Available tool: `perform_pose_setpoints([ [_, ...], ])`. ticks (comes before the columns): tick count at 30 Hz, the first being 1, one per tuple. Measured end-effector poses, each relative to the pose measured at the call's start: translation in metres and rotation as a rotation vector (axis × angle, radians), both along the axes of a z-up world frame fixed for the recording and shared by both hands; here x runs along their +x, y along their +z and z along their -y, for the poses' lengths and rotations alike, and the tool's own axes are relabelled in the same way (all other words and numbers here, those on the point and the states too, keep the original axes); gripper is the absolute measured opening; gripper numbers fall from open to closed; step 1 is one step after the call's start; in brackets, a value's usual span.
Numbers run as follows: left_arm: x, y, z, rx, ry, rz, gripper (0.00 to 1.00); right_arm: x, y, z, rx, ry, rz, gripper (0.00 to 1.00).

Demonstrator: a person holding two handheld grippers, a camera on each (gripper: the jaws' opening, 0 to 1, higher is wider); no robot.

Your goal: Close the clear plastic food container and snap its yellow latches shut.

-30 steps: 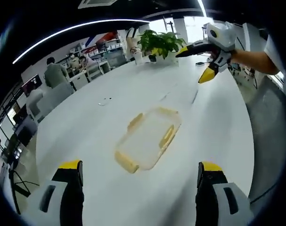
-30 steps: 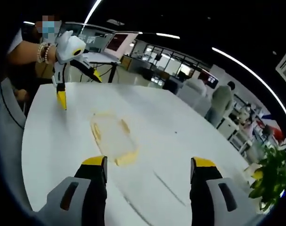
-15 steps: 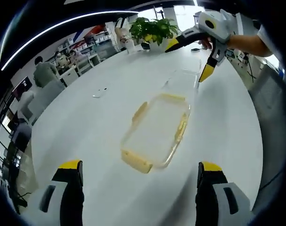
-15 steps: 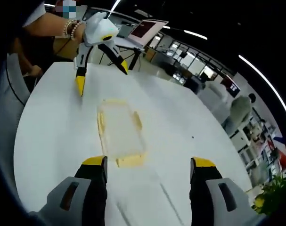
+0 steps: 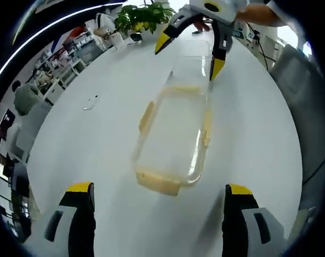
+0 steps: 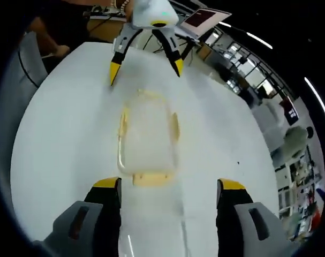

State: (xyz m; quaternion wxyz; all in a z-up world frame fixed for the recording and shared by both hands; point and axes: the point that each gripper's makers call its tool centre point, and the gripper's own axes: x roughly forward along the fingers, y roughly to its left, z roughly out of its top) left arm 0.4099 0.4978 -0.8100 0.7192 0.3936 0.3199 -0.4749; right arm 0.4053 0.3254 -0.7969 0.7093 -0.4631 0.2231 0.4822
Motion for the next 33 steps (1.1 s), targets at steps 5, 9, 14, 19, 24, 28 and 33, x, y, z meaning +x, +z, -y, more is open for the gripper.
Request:
perform_pose_setpoints([
  [5,0.009,-0.013,-0.006,0.072,-0.051,-0.024,0.98,0.002,-0.012,-0.004,-0.055,0.052,-0.016,0.69],
  [9,0.016,-0.017,-0.003,0.081,-0.074,-0.034,0.94,0.005,-0.023,-0.006,-0.095,0.068,-0.052,0.68],
  [14,0.024,-0.023,-0.004,0.112,-0.089,-0.055,0.94,0.008,-0.033,-0.007,-0.135,0.086,-0.084,0.67],
  [19,0.03,-0.029,-0.009,0.159,-0.128,-0.069,0.89,0.012,-0.035,-0.006,-0.159,0.087,-0.13,0.67],
  [24,0.031,-0.033,-0.011,0.153,-0.127,-0.116,0.87,0.009,-0.04,-0.008,-0.173,0.107,-0.189,0.63],
  [28,0.029,-0.036,-0.009,0.153,-0.15,-0.149,0.84,0.004,-0.045,-0.008,-0.171,0.104,-0.272,0.56],
  [33,0.026,-0.04,-0.008,0.161,-0.172,-0.193,0.81,0.004,-0.049,-0.009,-0.171,0.097,-0.351,0.52],
])
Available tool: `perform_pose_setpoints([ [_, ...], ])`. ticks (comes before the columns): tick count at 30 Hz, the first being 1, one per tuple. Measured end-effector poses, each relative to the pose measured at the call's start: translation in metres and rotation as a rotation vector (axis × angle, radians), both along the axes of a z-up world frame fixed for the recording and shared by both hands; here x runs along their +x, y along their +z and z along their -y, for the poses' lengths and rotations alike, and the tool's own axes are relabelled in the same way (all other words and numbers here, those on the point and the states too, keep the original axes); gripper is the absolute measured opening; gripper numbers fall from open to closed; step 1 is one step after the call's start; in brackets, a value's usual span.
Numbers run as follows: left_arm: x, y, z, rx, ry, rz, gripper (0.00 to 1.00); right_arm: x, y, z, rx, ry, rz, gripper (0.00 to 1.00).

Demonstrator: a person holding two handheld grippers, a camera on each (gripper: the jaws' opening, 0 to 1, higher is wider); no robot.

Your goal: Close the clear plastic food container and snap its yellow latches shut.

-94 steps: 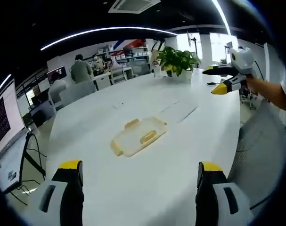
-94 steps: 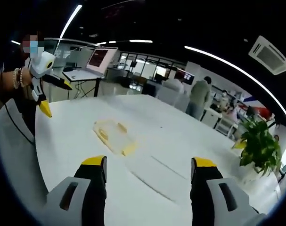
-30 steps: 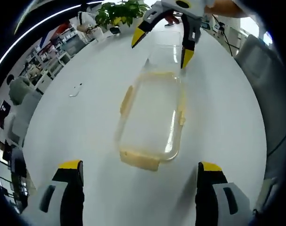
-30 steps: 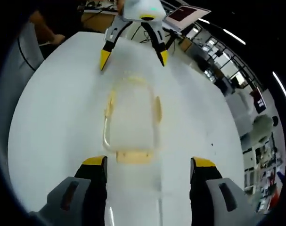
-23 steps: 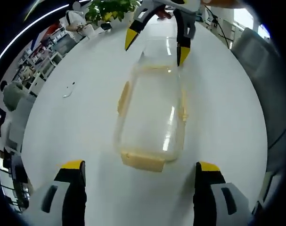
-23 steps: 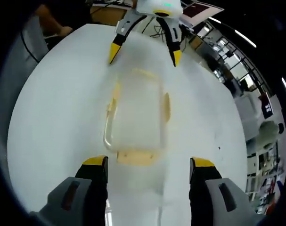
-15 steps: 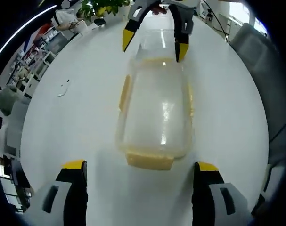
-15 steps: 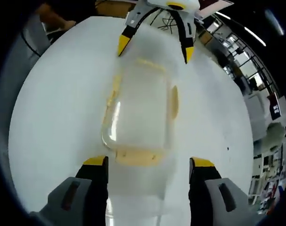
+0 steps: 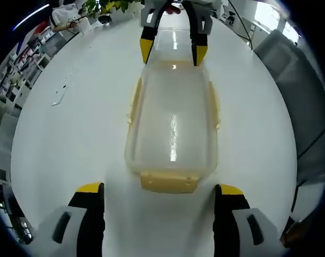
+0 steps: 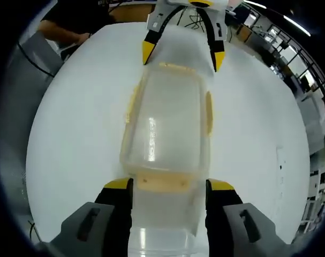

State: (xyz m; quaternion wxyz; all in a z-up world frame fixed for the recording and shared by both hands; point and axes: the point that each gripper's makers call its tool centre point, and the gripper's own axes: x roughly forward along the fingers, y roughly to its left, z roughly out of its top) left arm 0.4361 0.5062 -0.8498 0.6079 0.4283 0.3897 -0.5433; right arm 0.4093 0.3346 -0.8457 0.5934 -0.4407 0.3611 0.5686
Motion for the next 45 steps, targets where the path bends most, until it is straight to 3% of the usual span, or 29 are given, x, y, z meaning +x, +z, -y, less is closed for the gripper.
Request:
perform_pose_setpoints([
  [5,-0.011,-0.004,0.0,0.008,-0.001,-0.08,0.71,-0.009,-0.004,0.0,-0.006,-0.003,-0.086,0.46],
  [7,-0.009,-0.003,0.0,0.004,-0.003,-0.067,0.71,-0.01,-0.004,0.0,-0.009,-0.016,-0.102,0.44],
  [14,-0.013,0.001,0.005,-0.016,0.012,-0.068,0.6,-0.009,-0.005,-0.001,-0.02,-0.021,-0.105,0.44],
  [18,-0.015,0.003,0.01,-0.022,0.03,-0.069,0.45,-0.01,-0.005,0.0,-0.033,-0.032,-0.104,0.42],
  [21,-0.025,0.004,0.013,-0.015,-0.018,-0.075,0.34,-0.01,-0.004,0.0,-0.038,-0.046,-0.104,0.38],
  [39,-0.025,0.003,0.014,0.007,0.002,-0.074,0.35,-0.009,-0.005,-0.003,-0.066,-0.074,-0.111,0.37],
  [45,-0.024,0.003,0.014,0.026,-0.021,-0.077,0.36,-0.01,-0.004,-0.001,-0.067,-0.048,-0.114,0.39],
])
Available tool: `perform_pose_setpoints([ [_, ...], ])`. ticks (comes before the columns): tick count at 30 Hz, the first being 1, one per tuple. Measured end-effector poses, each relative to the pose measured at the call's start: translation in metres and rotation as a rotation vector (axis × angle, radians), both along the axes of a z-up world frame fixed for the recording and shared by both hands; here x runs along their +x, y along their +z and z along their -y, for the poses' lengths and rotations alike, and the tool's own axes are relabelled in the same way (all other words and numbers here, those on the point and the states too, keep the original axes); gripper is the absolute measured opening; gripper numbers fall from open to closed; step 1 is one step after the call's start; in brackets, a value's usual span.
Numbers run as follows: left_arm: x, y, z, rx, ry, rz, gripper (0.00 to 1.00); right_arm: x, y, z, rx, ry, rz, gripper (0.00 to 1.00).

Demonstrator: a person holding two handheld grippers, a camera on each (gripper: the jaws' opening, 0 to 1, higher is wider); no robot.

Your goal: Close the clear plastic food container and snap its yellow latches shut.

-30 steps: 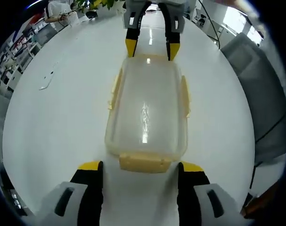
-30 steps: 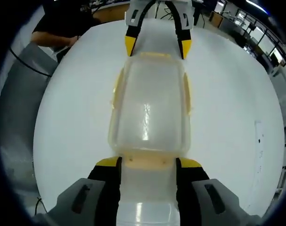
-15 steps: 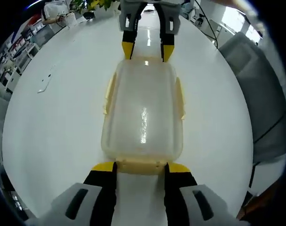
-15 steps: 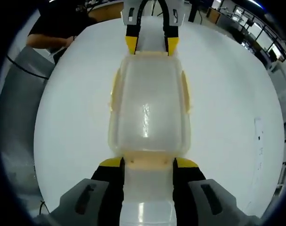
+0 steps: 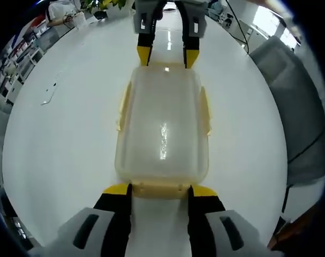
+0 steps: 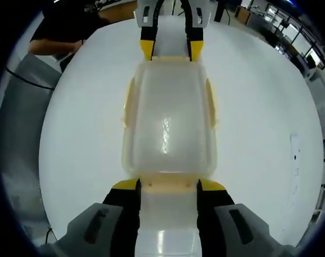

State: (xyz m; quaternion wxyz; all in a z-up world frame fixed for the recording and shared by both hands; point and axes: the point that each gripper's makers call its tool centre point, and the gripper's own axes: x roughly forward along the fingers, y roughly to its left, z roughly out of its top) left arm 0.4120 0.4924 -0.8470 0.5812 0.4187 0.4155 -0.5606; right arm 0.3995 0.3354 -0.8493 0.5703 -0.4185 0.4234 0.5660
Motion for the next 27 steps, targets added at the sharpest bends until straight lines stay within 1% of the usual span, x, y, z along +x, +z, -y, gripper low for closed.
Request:
perform_pose_setpoints([
  [2,0.001,0.0,0.001,0.013,-0.004,-0.001,0.37,0.0,0.0,0.0,-0.001,0.002,-0.003,0.39],
  [5,0.002,-0.001,0.0,0.026,-0.009,-0.003,0.37,0.001,0.001,0.0,-0.021,-0.003,-0.003,0.38],
  [8,0.003,0.0,-0.001,0.006,-0.003,-0.006,0.37,0.001,0.001,0.0,-0.053,-0.001,-0.002,0.38],
  [12,0.003,0.0,-0.001,0.003,-0.003,-0.003,0.36,0.001,0.001,0.001,-0.064,-0.01,-0.003,0.37],
  [15,0.004,0.0,0.0,0.07,-0.017,0.0,0.34,0.001,0.001,0.002,-0.067,-0.024,-0.002,0.36],
  [17,0.004,0.0,0.001,0.088,-0.01,-0.002,0.34,0.001,0.001,0.002,-0.071,-0.02,0.001,0.36],
  [19,0.004,0.0,0.0,0.094,-0.014,0.0,0.34,0.001,0.001,0.002,-0.068,-0.019,0.005,0.36],
  [22,0.004,0.001,-0.001,0.075,-0.024,-0.001,0.34,0.002,0.002,0.002,-0.049,-0.025,0.007,0.36],
  [24,0.003,0.002,-0.002,0.064,-0.028,-0.001,0.33,0.0,0.002,0.001,-0.045,-0.016,0.019,0.36],
  [25,0.002,0.002,-0.002,0.068,-0.024,-0.003,0.33,0.0,0.003,0.0,-0.039,-0.006,0.031,0.36],
  [26,-0.002,0.002,-0.003,0.083,-0.019,-0.012,0.33,-0.001,0.005,-0.001,-0.037,-0.003,0.029,0.36],
  [27,-0.003,0.002,-0.005,0.1,-0.021,-0.008,0.33,-0.002,0.012,-0.004,-0.017,-0.003,0.027,0.36],
])
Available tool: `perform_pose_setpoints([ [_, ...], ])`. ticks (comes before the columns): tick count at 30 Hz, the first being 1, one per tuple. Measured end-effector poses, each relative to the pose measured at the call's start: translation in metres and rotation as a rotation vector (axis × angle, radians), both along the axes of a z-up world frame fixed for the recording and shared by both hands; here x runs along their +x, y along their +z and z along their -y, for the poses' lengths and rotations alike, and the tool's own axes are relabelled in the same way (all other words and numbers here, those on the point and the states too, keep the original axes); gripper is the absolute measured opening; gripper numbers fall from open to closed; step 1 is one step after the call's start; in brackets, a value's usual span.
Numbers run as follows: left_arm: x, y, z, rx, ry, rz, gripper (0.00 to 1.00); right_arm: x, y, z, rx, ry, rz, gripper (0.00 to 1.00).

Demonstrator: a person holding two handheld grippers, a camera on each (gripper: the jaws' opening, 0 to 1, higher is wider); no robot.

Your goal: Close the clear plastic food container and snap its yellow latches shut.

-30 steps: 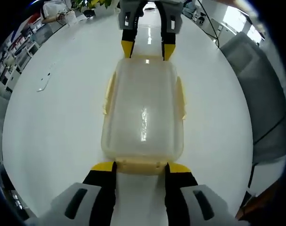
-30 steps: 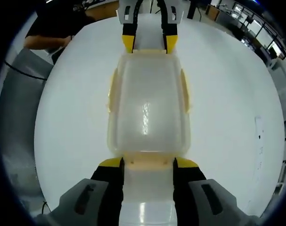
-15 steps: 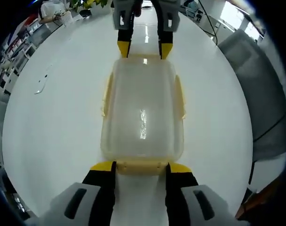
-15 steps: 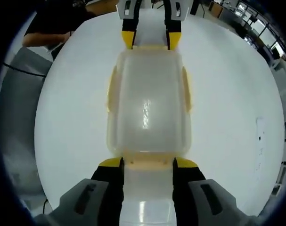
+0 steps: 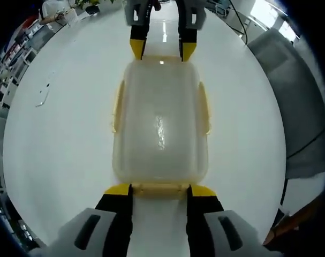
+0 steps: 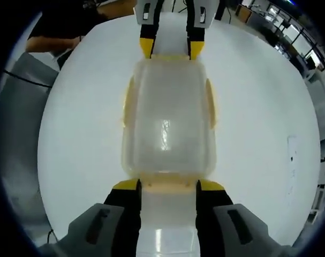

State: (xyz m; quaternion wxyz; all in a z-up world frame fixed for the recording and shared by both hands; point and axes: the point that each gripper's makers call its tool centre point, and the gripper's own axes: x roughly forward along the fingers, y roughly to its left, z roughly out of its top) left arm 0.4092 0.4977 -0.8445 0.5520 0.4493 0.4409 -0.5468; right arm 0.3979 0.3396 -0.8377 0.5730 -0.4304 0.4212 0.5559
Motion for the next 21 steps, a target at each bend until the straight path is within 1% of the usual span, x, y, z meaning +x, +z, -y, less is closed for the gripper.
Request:
perform_pose_setpoints([
  [1,0.0,0.002,-0.004,0.016,-0.006,0.015,0.33,0.001,0.004,-0.002,0.017,0.0,0.003,0.36],
  [2,0.0,0.006,-0.005,0.013,0.001,0.016,0.33,0.001,0.011,-0.004,0.033,0.002,0.005,0.36],
  [5,0.0,0.021,-0.006,-0.023,0.052,0.019,0.33,0.003,0.018,-0.004,0.045,0.014,0.025,0.36],
  [6,-0.001,0.027,-0.006,-0.03,0.046,0.024,0.33,0.002,0.021,-0.003,0.049,0.014,0.027,0.36],
  [8,-0.004,0.033,-0.008,-0.016,0.045,0.035,0.33,0.0,0.029,-0.006,0.071,0.023,0.034,0.36],
  [10,-0.006,0.037,-0.007,-0.01,0.051,0.046,0.33,-0.001,0.033,-0.006,0.074,0.027,0.041,0.36],
  [12,-0.01,0.042,-0.004,-0.023,0.069,0.044,0.33,-0.002,0.035,-0.003,0.069,0.04,0.05,0.36],
  [14,-0.014,0.045,-0.001,-0.025,0.072,0.047,0.33,-0.005,0.038,0.001,0.069,0.05,0.05,0.36],
  [18,-0.017,0.049,0.004,-0.017,0.078,0.057,0.33,-0.007,0.045,0.005,0.076,0.06,0.059,0.36],
  [21,-0.02,0.054,0.013,-0.021,0.09,0.057,0.33,-0.008,0.049,0.014,0.076,0.072,0.067,0.36],
])
